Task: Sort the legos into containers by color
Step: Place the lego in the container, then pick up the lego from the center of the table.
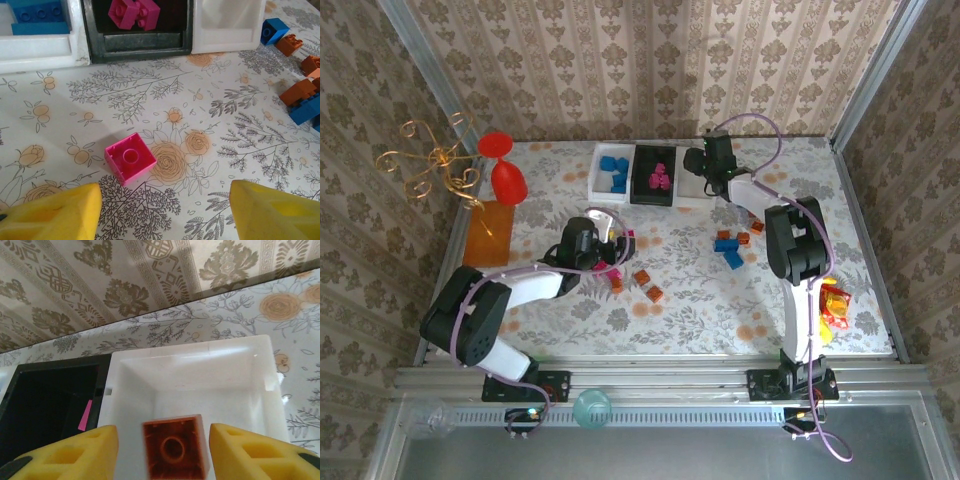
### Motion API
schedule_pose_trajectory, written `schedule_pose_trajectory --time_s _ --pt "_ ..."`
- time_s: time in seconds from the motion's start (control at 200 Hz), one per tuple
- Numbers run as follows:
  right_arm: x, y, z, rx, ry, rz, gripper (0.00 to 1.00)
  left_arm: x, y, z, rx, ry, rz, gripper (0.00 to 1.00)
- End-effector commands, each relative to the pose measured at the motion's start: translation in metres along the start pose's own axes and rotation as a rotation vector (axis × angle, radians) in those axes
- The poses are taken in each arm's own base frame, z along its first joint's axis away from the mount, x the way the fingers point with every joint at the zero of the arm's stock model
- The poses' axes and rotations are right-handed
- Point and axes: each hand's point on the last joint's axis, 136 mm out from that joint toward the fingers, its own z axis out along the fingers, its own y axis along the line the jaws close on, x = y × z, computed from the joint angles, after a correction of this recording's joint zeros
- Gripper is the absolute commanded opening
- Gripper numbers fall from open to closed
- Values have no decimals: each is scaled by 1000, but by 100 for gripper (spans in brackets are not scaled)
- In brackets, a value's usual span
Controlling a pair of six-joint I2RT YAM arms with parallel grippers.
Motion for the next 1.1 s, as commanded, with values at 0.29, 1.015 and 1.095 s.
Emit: schedule_pose_trajectory --time_s 0.29,1.015,1.095 --pt "95 30 -134 -172 202 -171 73 -20 -12 -12 104 -48 -47 72" --pt "281 114 -192 -319 407 -571 75 1 34 -76 38 80 -244 77" --pt "284 110 -184 -284 412 -579 73 6 26 -76 89 76 -229 77"
